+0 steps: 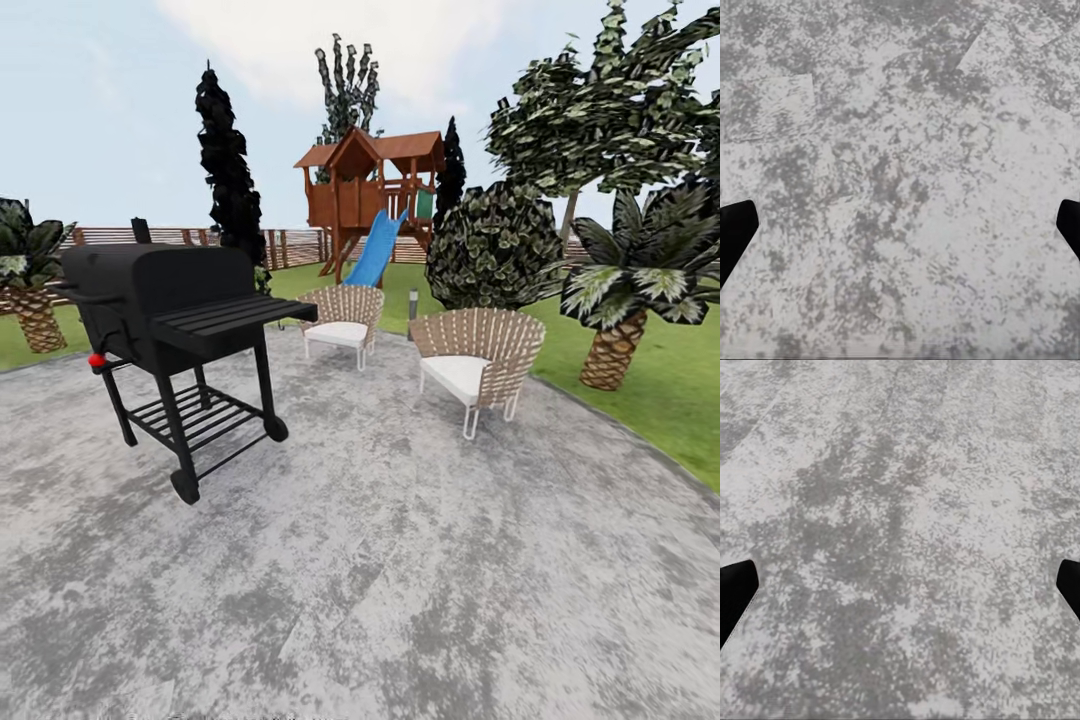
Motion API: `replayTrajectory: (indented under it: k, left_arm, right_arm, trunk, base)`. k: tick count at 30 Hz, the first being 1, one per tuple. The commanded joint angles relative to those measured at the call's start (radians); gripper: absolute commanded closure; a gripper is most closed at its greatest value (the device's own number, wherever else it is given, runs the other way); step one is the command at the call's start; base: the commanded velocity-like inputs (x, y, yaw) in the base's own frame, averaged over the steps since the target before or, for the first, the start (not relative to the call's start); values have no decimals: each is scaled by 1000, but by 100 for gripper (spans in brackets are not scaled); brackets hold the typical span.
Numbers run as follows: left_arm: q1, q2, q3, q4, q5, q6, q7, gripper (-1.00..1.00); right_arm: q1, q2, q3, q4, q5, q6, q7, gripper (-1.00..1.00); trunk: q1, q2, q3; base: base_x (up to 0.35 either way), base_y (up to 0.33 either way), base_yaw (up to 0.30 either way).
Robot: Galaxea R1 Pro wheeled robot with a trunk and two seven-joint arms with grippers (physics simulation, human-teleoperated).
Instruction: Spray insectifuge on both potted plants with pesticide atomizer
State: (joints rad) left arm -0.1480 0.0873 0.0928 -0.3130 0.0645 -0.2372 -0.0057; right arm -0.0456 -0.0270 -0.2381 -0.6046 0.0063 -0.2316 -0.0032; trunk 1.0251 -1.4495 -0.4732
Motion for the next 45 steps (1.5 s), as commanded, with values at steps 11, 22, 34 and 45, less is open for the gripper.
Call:
replayTrajectory:
  k: [11, 22, 34, 45]
  left_arm:
    - [-1, -1, -2, 2, 7, -5, -3, -100]
    - [-1, -1, -1, 2, 8, -5, -2, -100]
    - [-1, -1, -1, 3, 8, -5, 0, -100]
    - [-1, -1, -1, 3, 8, -5, 0, -100]
  right_arm:
    - [0, 2, 0, 7, 72, -3, -2, -100]
    - [0, 3, 0, 11, 76, -4, -3, -100]
    - [0, 4, 0, 16, 77, -5, -3, -100]
    - [0, 5, 0, 16, 77, -5, -3, -100]
  trunk:
    - [0, -1, -11]
    - [11, -22, -32]
    - [57, -106, -81]
    - [84, -155, -114]
  base:
    - [0, 0, 249]
    - [0, 0, 242]
    - [0, 0, 240]
    - [0, 0, 244]
